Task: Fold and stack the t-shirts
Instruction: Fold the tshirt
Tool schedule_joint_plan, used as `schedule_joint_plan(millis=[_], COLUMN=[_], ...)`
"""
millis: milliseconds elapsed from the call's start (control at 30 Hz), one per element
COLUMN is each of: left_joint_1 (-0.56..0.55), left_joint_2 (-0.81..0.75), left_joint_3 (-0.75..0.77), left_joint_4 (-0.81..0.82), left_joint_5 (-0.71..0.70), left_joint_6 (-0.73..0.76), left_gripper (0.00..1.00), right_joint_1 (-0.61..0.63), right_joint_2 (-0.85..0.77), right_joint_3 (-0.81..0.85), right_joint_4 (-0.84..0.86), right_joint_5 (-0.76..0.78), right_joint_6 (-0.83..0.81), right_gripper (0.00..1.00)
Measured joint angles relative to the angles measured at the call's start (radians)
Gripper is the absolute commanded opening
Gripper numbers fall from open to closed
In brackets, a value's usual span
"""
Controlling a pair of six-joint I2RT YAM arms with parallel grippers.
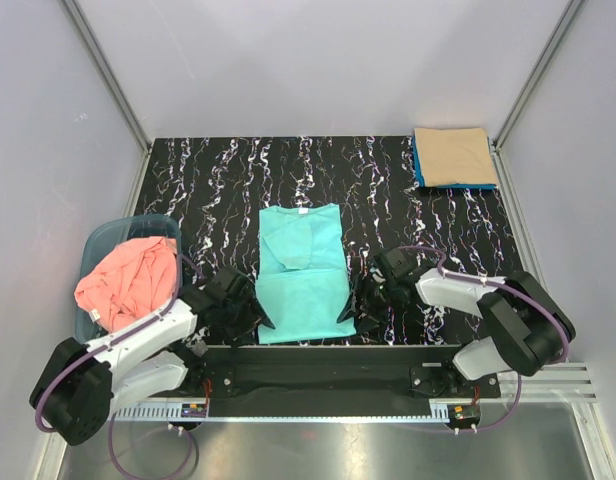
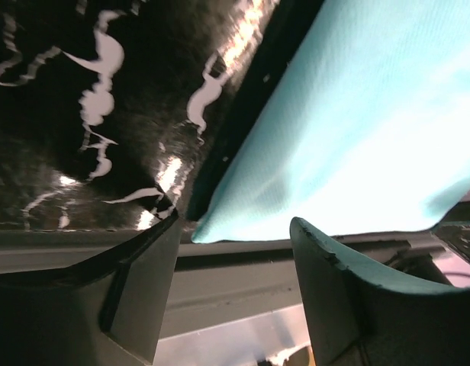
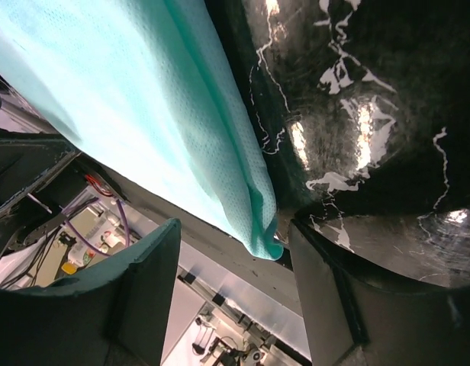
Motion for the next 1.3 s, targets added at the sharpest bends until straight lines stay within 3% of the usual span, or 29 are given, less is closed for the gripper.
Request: schedule_joint_plan(millis=[567, 600, 633, 800, 900, 933, 967, 1000, 1067, 1300], left_joint_1=[0.000, 0.000, 0.000, 0.000, 0.000, 0.000, 0.000, 0.000, 0.000, -0.035], left_joint_2=[0.109, 0.117, 0.124, 0.147, 0.133, 0.131, 0.129, 0.128, 0.120, 0.013], left_joint_3=[0.074, 0.074, 0.074, 0.061, 0.043, 0.037, 0.034, 0.031, 0.030, -0.005], left_joint_4=[0.023, 0.029, 0.036, 0.113, 0.138, 0.145, 0.150, 0.156, 0.168, 0.103], left_joint_5=[-0.108, -0.107, -0.105, -0.091, -0.095, -0.096, -0.097, -0.097, -0.099, -0.116], left_joint_6=[0.069, 0.072, 0.073, 0.076, 0.073, 0.072, 0.072, 0.070, 0.076, 0.078], left_gripper=[0.58, 0.57, 0.49, 0.38, 0.24, 0.19, 0.05, 0.00, 0.00, 0.00], right_joint_1=[-0.024, -0.025, -0.026, -0.029, -0.032, -0.033, -0.034, -0.034, -0.034, -0.034], right_joint_2=[0.104, 0.108, 0.111, 0.113, 0.113, 0.114, 0.115, 0.119, 0.121, 0.032], right_joint_3=[0.097, 0.099, 0.100, 0.084, 0.065, 0.056, 0.047, 0.036, 0.018, -0.069], right_joint_4=[-0.021, -0.019, -0.018, 0.006, 0.044, 0.060, 0.076, 0.095, 0.129, 0.169], right_joint_5=[-0.022, -0.024, -0.027, -0.029, -0.039, -0.043, -0.045, -0.046, -0.054, -0.067], right_joint_6=[-0.117, -0.122, -0.125, -0.142, -0.147, -0.149, -0.151, -0.151, -0.150, -0.152], right_gripper=[0.61, 0.58, 0.57, 0.49, 0.34, 0.24, 0.18, 0.13, 0.00, 0.00])
